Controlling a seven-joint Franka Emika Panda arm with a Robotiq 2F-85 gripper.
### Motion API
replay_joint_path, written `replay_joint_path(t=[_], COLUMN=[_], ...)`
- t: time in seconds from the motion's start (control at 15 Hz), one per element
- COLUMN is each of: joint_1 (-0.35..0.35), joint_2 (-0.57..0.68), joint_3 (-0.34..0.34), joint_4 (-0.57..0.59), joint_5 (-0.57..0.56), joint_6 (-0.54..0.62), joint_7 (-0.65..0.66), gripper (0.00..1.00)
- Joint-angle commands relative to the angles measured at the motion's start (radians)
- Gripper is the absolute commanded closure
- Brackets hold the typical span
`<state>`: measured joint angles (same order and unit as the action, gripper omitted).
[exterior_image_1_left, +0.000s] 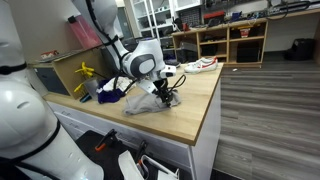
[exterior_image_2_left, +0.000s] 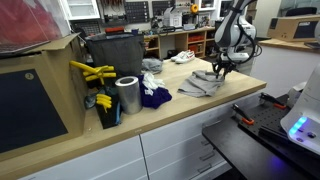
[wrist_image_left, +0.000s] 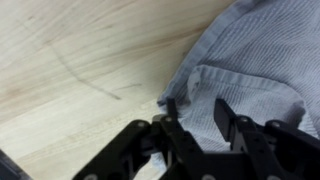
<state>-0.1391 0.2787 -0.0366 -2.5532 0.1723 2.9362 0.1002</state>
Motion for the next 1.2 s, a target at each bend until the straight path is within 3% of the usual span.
replay_joint_path(t=[0.0, 0.13, 0.47, 0.87, 1.13], joint_1=[-0.048, -0.060, -0.095, -0.167, -0.165], joint_2=[0.007, 0.006, -0.038, -0.111, -0.136], joint_3=[0.057, 0.067, 0.102, 0.211, 0.314], joint_4=[-0.004, -0.003, 0.004, 0.044, 0.051], joint_5=[0.105, 0.135, 0.207, 0.447, 0.664], joint_6=[-0.002, -0.005, -0.007, -0.035, -0.055], joint_7=[-0.028, -0.029, -0.022, -0.033, -0.076], gripper=[0.87, 1.00, 0.99, 0.99, 0.99])
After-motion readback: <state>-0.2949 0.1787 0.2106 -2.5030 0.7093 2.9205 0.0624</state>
